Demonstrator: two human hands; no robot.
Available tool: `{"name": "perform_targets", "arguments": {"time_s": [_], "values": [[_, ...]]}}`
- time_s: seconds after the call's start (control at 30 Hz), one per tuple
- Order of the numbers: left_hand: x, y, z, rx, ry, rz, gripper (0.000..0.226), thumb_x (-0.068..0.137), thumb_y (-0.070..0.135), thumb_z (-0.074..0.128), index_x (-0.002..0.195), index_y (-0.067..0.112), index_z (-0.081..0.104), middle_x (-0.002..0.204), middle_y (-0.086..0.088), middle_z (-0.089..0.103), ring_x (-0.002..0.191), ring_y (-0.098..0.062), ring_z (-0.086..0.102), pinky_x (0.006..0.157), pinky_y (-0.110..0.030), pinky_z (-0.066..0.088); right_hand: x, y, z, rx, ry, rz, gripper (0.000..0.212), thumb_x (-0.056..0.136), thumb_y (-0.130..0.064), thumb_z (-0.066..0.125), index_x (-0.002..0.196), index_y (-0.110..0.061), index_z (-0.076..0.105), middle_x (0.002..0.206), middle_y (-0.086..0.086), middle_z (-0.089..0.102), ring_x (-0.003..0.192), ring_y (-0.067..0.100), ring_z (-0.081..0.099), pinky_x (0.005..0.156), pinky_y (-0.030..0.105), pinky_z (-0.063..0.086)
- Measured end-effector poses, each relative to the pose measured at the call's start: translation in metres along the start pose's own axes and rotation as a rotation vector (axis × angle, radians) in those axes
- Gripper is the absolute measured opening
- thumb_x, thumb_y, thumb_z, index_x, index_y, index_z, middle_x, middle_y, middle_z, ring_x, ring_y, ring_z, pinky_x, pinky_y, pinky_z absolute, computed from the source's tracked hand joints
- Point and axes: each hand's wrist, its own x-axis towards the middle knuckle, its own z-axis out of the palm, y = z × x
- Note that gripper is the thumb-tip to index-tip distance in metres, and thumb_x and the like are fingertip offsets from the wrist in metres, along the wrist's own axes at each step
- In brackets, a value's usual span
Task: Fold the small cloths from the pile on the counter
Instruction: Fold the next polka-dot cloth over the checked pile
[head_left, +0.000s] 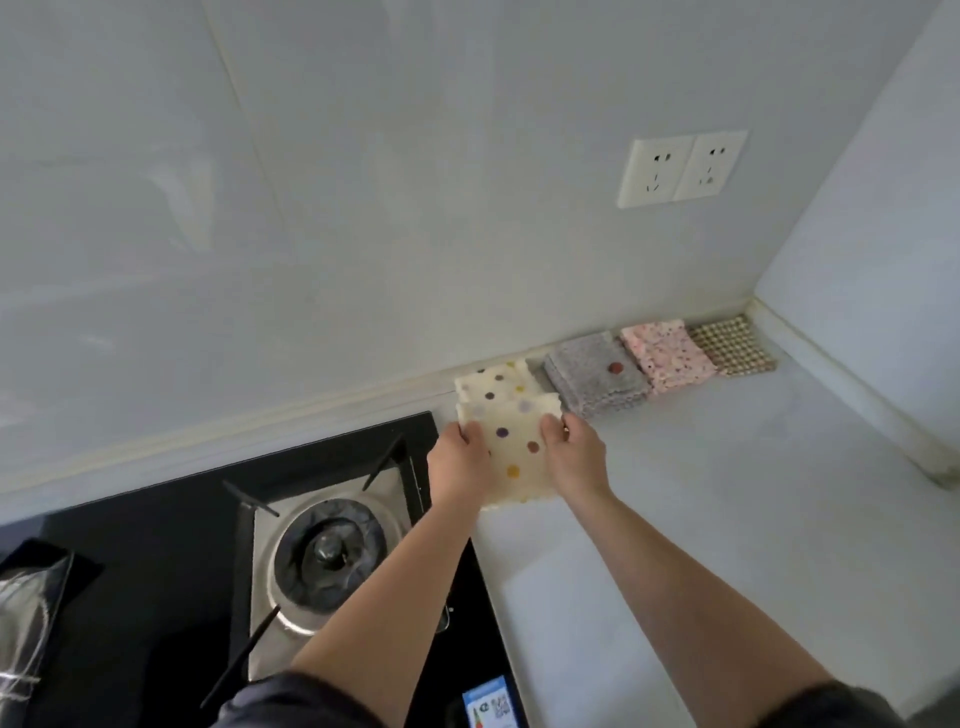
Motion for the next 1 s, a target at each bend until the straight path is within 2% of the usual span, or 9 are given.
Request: {"name": "perform_targets", "arguments": {"time_s": [0.2,0.33,0.47,0.67,0.73,0.8,0.87,0.93,1.0], "values": [[0.071,0.010,0.055,0.123,0.149,-0.093,0.028,0.102,0.032,0.027,0.095,0.012,0.046,0.079,-0.001,0.050,0.071,-0.019,0.052,0.062,-0.032,0.044,0.098,0.013,0.024,-0.230,-0.056,-0.137,0.028,0.102,-0.028,0.038,0.081,-0.013,0.046,0.074,0.002,0.053,0.072,0.024,0.052,0.060,0.033,0.035],[0.106,0.009,0.078,0.270,0.217,-0.091,0.030,0.103,0.035,0.025,0.095,0.014,0.044,0.072,0.001,0.048,0.062,-0.014,0.047,0.050,-0.029,0.033,0.145,0.021,0.040,-0.367,-0.066,-0.155,0.026,0.104,-0.030,0.033,0.088,-0.013,0.045,0.079,0.004,0.054,0.073,0.024,0.050,0.061,0.033,0.034],[0.134,0.001,0.091,0.334,0.247,-0.136,0.031,0.102,0.037,0.025,0.099,0.013,0.045,0.077,-0.002,0.049,0.079,-0.030,0.054,0.071,-0.038,0.047,0.175,0.027,0.059,-0.433,-0.107,-0.187,0.031,0.103,-0.030,0.029,0.100,-0.010,0.052,0.094,0.014,0.066,0.088,0.033,0.064,0.067,0.036,0.042],[0.140,-0.002,0.098,0.342,0.306,-0.156,0.020,0.102,0.032,0.030,0.105,0.014,0.038,0.096,-0.010,0.061,0.081,-0.032,0.060,0.068,-0.040,0.050,0.178,0.030,0.068,-0.553,-0.154,-0.266,0.025,0.104,-0.024,0.033,0.122,-0.010,0.043,0.107,0.012,0.065,0.098,0.034,0.064,0.067,0.035,0.037],[0.134,0.001,0.092,0.465,0.332,-0.065,0.026,0.102,0.030,0.033,0.122,0.014,0.035,0.118,-0.006,0.055,0.093,-0.030,0.060,0.066,-0.038,0.046,0.172,0.026,0.063,-0.501,-0.082,-0.360,0.026,0.099,-0.015,0.043,0.124,-0.009,0.042,0.114,0.013,0.060,0.099,0.036,0.062,0.067,0.036,0.040],[0.124,-0.001,0.084,0.704,0.352,0.136,0.044,0.102,0.033,0.034,0.142,0.015,0.028,0.141,-0.003,0.041,0.121,-0.024,0.048,0.086,-0.036,0.045,0.166,0.032,0.058,-0.558,-0.012,-0.584,0.039,0.083,-0.001,0.059,0.121,-0.006,0.053,0.124,0.018,0.058,0.110,0.039,0.060,0.078,0.042,0.051],[0.113,-0.008,0.081,0.885,0.252,0.291,0.055,0.103,0.034,0.026,0.153,0.017,0.010,0.160,0.002,0.015,0.145,-0.019,0.020,0.110,-0.040,0.028,0.163,0.042,0.054,-0.633,-0.010,-0.800,0.054,0.068,0.004,0.065,0.121,-0.003,0.062,0.134,0.020,0.057,0.122,0.040,0.056,0.094,0.051,0.050],[0.111,-0.019,0.082,1.043,0.099,0.328,0.060,0.105,0.033,0.021,0.150,0.017,-0.015,0.160,0.005,-0.014,0.147,-0.013,-0.013,0.120,-0.046,0.007,0.164,0.050,0.053,-0.750,-0.101,-0.920,0.063,0.063,0.001,0.070,0.126,-0.002,0.062,0.139,0.017,0.054,0.128,0.035,0.052,0.101,0.052,0.043],[0.118,-0.029,0.082,1.137,0.024,0.310,0.064,0.105,0.028,0.025,0.145,0.015,-0.023,0.160,0.003,-0.020,0.142,-0.012,-0.025,0.120,-0.051,0.000,0.168,0.054,0.055,-0.842,-0.259,-0.896,0.067,0.079,-0.006,0.068,0.142,-0.002,0.045,0.154,0.016,0.035,0.142,0.032,0.034,0.114,0.048,0.026]]}}
